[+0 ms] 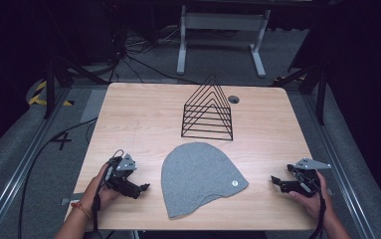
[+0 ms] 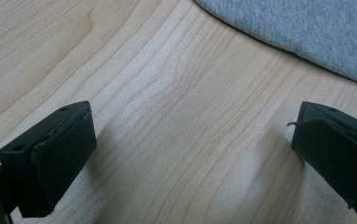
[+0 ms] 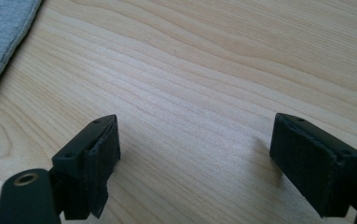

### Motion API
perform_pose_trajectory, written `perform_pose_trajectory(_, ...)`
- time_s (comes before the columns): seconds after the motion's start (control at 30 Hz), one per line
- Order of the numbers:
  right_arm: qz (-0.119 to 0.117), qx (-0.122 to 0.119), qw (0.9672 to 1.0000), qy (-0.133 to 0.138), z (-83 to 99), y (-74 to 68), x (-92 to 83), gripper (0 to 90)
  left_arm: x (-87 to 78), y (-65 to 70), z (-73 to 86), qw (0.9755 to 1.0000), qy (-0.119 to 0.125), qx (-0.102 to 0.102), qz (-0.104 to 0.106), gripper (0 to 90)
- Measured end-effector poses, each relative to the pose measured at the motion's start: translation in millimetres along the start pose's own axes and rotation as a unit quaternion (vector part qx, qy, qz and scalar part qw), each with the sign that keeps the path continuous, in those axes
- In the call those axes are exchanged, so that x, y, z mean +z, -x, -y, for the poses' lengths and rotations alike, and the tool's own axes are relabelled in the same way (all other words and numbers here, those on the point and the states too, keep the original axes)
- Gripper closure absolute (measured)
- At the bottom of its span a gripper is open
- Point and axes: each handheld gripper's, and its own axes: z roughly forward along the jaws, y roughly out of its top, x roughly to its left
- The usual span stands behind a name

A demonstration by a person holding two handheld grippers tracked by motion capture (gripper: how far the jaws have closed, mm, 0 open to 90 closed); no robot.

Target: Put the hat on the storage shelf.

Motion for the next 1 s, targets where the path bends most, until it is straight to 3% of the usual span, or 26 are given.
perform_pose_trajectory(0.23, -0.004, -0.004, 1.0, -0.005, -0.7, 1.0, -0.6, 17.4, 0.0, 5.8, -0.7, 0.9997, -0.003, -0.017, -0.015, 0.1)
perform_pose_trajectory(0.4, -0.023, -0.009, 0.9997, -0.001, -5.2, 0.5, -2.2, 35.8, 0.2, 9.3, -4.3, 0.9998, -0.011, -0.011, -0.016, 1.0)
perform_pose_trajectory(0.5, -0.039, -0.031, 0.9987, 0.012, -17.3, -7.9, -1.5, 42.6, -0.1, 15.5, -9.4, 0.9999, -0.011, 0.006, 0.006, 12.4)
perform_pose_trajectory(0.6, -0.057, -0.063, 0.9962, 0.017, -33.0, -22.5, 0.9, 50.2, 8.3, 27.3, -16.5, 0.9998, 0.009, 0.012, 0.015, 19.4)
perform_pose_trajectory(0.7, -0.076, -0.104, 0.9916, 0.012, -47.5, -46.4, 8.5, 59.9, 14.6, 38.0, -24.5, 0.9994, 0.008, 0.026, 0.02, 23.7)
perform_pose_trajectory(0.83, -0.121, -0.161, 0.9794, 0.002, -60.8, -79.7, 23.2, 68.6, 17.9, 52.8, -35.7, 0.9988, 0.022, 0.039, 0.019, 24.0)
perform_pose_trajectory(0.9, -0.133, -0.175, 0.9755, -0.003, -65.6, -90.1, 30.5, 70.4, 15.9, 57.1, -40.1, 0.9986, 0.036, 0.026, 0.029, 25.2)
perform_pose_trajectory(0.97, -0.136, -0.181, 0.9741, -0.007, -70.0, -99.3, 39.1, 73.5, 14.9, 65.9, -45.1, 0.998, 0.039, 0.042, 0.029, 24.4)
perform_pose_trajectory(1.0, -0.147, -0.171, 0.9742, -0.004, -71.1, -101.7, 43.4, 75.4, 15.5, 70.9, -46.5, 0.998, 0.035, 0.044, 0.03, 24.3)
